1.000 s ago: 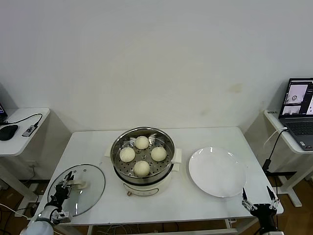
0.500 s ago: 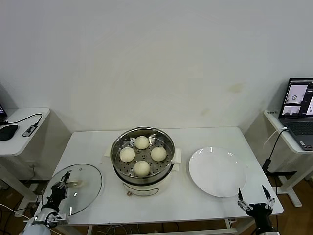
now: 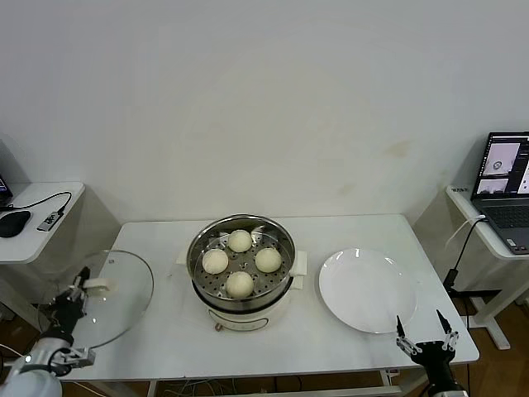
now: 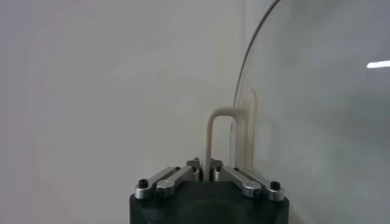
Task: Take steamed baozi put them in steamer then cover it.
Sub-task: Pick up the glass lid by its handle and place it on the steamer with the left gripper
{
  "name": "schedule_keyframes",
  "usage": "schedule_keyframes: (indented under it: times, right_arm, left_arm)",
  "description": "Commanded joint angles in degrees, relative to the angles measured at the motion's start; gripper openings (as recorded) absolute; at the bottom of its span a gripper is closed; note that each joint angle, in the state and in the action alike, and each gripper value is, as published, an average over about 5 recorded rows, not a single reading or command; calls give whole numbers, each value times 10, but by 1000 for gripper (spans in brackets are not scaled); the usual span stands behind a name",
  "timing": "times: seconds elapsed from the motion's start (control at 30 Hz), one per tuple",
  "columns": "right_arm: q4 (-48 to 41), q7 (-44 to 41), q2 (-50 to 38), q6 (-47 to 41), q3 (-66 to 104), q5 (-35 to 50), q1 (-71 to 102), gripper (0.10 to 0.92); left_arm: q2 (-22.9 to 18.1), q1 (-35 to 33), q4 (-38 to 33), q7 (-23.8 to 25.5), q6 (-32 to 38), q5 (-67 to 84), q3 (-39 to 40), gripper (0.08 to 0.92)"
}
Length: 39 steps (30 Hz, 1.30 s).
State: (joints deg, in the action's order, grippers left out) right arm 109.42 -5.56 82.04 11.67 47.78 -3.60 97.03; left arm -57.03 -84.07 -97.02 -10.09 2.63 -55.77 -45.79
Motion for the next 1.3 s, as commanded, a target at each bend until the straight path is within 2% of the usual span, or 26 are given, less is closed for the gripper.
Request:
schedule_keyframes:
  times: [0.03, 0.17, 0.27, 0.43, 0.63, 0.83, 1.1, 1.3]
  right_arm:
    - [3, 0, 0, 2, -8, -4, 1, 823]
    - [0, 0, 4, 3, -10, -6, 0, 823]
    - [1, -3, 8, 3, -14, -14, -1, 823]
    - [3, -9, 17, 6, -22, -46, -2, 823]
    - [-4, -5, 35, 1, -28, -64, -16, 823]
    - [-7, -4, 43, 3, -28, -99, -19, 823]
    - [-18, -5, 44, 9, -27, -114, -24, 823]
    - [-23, -4, 45, 9, -26, -115, -26, 823]
  left_arm:
    - [56, -13, -165, 96, -105, 84, -9, 154]
    - [85, 19, -205, 116, -137, 99, 65, 154]
    - [100, 67, -223, 131, -169, 94, 139, 154]
    - [96, 166, -220, 150, -225, 76, 265, 154]
    - [65, 275, -194, 176, -285, 41, 384, 154]
    - [3, 354, -161, 217, -337, -5, 454, 154]
    - [-74, 372, -122, 248, -362, -85, 493, 154]
    - [-112, 365, -101, 259, -361, -135, 495, 154]
